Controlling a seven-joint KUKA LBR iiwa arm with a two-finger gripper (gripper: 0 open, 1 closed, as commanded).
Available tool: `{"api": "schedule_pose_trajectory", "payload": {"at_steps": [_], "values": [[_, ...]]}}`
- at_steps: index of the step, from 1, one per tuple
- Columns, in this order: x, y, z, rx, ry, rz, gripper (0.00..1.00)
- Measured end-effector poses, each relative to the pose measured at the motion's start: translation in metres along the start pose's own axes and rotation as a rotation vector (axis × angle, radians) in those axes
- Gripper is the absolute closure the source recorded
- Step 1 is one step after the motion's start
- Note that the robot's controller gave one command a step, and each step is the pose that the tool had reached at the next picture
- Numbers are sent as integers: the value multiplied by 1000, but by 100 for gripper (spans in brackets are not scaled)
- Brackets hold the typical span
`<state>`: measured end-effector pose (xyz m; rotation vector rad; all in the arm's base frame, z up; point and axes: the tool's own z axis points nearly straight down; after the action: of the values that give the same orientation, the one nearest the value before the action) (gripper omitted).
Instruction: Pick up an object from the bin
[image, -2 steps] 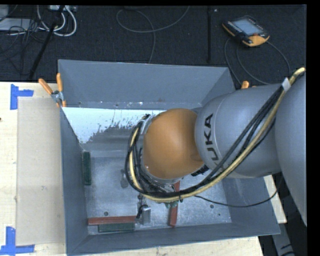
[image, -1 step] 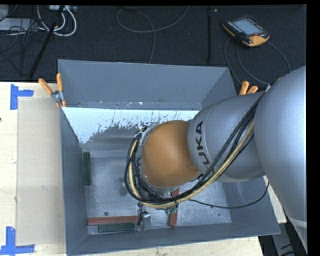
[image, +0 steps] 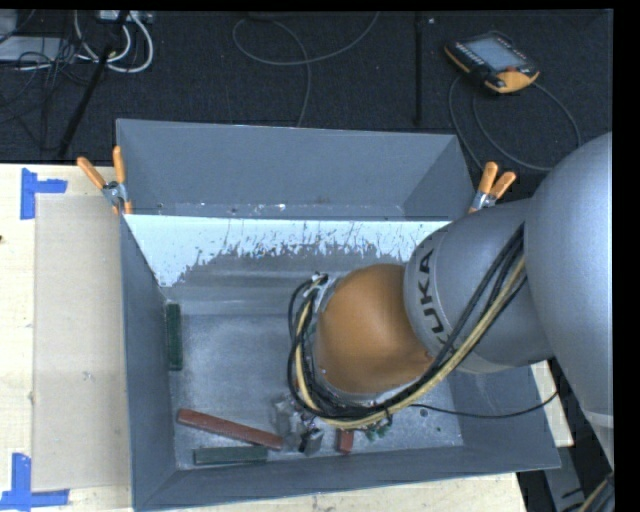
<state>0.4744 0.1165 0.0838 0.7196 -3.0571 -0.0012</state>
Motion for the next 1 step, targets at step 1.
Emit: {"api": "schedule_pose_trajectory", "payload": {"at_steps": [1], "values": [[-2,-1,-1,1,-10,2,0]]}}
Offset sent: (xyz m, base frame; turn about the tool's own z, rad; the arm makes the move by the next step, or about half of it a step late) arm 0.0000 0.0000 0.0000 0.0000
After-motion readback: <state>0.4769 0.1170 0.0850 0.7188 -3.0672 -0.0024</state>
